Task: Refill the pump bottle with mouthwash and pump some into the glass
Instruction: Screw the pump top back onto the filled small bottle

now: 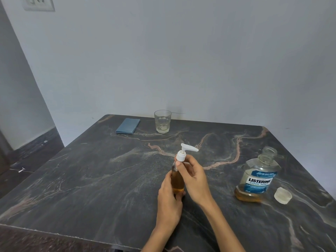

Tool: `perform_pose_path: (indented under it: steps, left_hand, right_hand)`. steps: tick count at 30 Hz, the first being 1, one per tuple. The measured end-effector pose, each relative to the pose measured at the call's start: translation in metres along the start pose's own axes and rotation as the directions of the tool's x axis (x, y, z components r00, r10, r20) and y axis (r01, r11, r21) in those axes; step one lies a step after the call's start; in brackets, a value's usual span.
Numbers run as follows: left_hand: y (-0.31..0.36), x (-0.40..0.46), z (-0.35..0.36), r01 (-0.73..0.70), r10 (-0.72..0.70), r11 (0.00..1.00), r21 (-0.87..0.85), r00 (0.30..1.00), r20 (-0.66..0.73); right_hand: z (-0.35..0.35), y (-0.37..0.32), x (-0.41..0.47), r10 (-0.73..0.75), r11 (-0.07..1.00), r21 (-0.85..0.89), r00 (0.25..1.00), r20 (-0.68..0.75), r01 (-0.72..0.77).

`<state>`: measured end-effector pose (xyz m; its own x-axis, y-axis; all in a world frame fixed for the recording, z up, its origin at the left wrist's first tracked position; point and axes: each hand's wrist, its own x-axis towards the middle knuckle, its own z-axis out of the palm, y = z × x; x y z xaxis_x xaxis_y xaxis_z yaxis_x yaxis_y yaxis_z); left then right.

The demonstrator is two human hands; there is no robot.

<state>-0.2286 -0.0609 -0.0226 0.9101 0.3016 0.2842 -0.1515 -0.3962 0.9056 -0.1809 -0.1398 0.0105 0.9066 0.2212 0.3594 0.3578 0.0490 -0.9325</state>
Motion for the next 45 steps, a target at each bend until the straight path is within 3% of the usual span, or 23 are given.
perform_pose_path:
  steps: [30,45]
  left_hand:
    - [0.002,0.0,-0.002,-0.015,0.016,0.999,-0.041,1.0,0.01]
    - [-0.001,-0.001,-0.003,-0.032,0.034,0.998,-0.054,0.999,0.033]
  right_hand:
    - [0.009,0.004,-0.01,-0.039,0.994,0.102,0.992,-0.116,0.051]
    - [0.007,0.001,-0.006,-0.077,0.995,-0.061,0.996,-0.041,0.074]
